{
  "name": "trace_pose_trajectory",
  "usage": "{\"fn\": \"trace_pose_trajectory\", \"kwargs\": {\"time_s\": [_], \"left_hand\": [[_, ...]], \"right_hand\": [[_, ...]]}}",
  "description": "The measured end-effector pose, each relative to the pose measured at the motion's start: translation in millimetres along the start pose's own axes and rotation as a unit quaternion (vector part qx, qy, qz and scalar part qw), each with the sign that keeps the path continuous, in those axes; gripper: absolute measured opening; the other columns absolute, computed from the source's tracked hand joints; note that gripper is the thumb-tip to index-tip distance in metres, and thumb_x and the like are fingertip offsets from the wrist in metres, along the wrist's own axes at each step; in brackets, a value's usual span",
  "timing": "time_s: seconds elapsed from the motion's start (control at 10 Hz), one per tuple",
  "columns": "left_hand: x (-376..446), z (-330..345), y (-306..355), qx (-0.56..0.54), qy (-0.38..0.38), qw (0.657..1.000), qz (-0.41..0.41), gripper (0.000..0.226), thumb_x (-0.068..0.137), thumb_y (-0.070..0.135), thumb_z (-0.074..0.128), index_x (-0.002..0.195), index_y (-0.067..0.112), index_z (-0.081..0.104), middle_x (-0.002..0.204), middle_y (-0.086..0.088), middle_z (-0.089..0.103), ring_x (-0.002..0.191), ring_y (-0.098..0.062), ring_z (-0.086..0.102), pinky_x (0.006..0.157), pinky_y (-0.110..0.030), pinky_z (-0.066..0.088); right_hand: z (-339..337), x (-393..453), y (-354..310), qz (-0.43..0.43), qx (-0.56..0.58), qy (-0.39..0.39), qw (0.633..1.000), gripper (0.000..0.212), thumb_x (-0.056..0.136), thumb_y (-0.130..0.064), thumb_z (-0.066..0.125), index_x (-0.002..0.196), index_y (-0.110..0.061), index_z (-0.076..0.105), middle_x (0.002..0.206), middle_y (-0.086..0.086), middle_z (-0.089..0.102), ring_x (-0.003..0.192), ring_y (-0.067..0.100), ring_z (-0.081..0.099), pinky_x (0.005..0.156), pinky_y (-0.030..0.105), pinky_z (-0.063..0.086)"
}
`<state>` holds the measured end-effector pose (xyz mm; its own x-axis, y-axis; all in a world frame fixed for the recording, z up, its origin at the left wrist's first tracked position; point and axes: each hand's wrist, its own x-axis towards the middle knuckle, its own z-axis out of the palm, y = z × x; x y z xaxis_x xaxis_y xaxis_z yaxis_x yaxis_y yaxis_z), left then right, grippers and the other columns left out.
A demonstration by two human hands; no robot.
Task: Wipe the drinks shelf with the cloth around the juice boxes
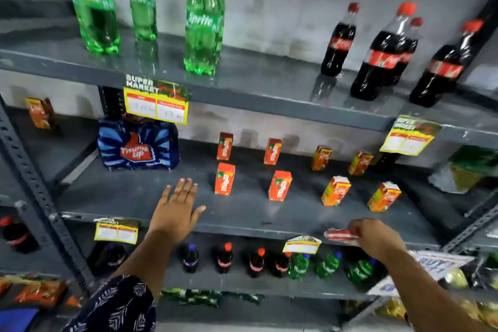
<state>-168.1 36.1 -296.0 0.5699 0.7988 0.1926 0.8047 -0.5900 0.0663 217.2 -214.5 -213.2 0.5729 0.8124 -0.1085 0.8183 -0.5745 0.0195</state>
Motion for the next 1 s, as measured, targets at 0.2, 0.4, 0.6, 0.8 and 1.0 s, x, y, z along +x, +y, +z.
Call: {"fn": "trace_pose_trajectory", "kwargs": {"time_s": [0.2,0.4,0.6,0.8,1.0], "left_hand": [[0,-91,93,0.025,0.159,0.979,0.127,0.069,0.096,0.054,0.017,0.144,0.006,0.032,0.150,-0.013,0.034,0.141,-0.025,0.024,0.113,-0.041,0.013],[6,-178,206,-0.014,0.302,0.926,0.227,0.068,0.094,0.047,0.034,0.147,0.007,0.020,0.154,-0.014,0.022,0.143,-0.028,0.016,0.114,-0.045,0.018],[32,-240,256,0.054,0.340,0.926,0.155,0.068,0.096,0.051,0.022,0.147,0.006,0.021,0.155,-0.013,0.020,0.144,-0.025,0.013,0.114,-0.046,0.017],[55,-263,270,0.122,0.339,0.929,0.085,0.071,0.095,0.054,0.028,0.148,0.007,0.018,0.156,-0.011,0.017,0.145,-0.022,0.009,0.113,-0.044,0.016],[85,-266,291,0.107,0.333,0.936,0.027,0.070,0.095,0.055,0.019,0.148,0.009,0.020,0.156,-0.011,0.021,0.145,-0.020,0.010,0.115,-0.043,0.010]], "right_hand": [[-107,-69,78,0.046,0.115,0.182,0.976,0.024,0.074,-0.006,0.070,0.094,-0.019,0.072,0.091,0.018,0.073,0.083,0.039,0.067,0.066,0.040,0.048],[-226,-97,135,-0.007,0.175,0.432,0.885,0.034,0.071,0.000,0.064,0.102,-0.010,0.071,0.098,0.024,0.071,0.087,0.045,0.066,0.075,0.047,0.052],[-286,9,199,-0.061,0.053,0.421,0.904,0.042,0.073,-0.001,0.067,0.110,-0.022,0.064,0.103,0.018,0.067,0.086,0.040,0.063,0.071,0.043,0.054],[-229,93,213,-0.091,0.066,0.290,0.951,0.047,0.092,-0.032,0.032,0.130,-0.015,0.052,0.133,0.018,0.055,0.120,0.036,0.052,0.103,0.046,0.039],[-234,87,218,-0.120,0.188,0.282,0.933,0.071,0.084,-0.066,0.014,0.144,-0.031,0.028,0.152,0.007,0.032,0.141,0.026,0.024,0.115,0.046,0.018]]}}
